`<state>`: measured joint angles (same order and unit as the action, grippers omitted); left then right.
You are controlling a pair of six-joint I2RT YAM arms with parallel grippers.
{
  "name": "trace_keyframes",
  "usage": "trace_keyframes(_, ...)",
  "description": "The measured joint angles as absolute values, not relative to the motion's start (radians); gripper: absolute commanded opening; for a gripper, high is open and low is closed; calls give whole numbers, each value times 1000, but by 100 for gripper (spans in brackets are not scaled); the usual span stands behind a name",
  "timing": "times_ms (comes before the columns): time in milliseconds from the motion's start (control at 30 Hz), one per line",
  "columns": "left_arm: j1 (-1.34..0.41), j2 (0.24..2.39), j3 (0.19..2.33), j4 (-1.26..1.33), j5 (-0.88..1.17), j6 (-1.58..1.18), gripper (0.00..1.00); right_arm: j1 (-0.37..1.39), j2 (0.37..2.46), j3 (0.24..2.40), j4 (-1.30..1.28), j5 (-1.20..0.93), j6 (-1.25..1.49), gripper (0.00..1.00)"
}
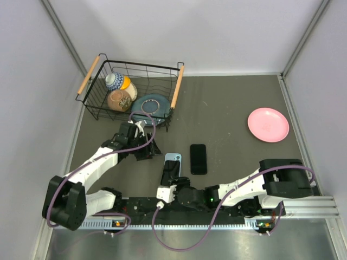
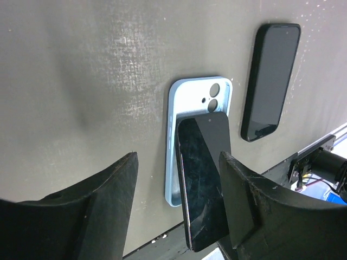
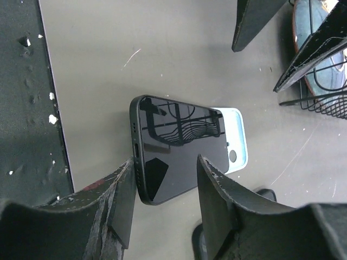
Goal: Put the phone into the phone case
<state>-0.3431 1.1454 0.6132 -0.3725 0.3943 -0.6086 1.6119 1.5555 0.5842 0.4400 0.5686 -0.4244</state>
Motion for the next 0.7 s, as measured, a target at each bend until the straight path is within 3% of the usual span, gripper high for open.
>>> trace_keyframes(700, -419, 1342, 623, -249, 231, -690, 66, 1612, 1518, 566, 336, 568, -154, 57)
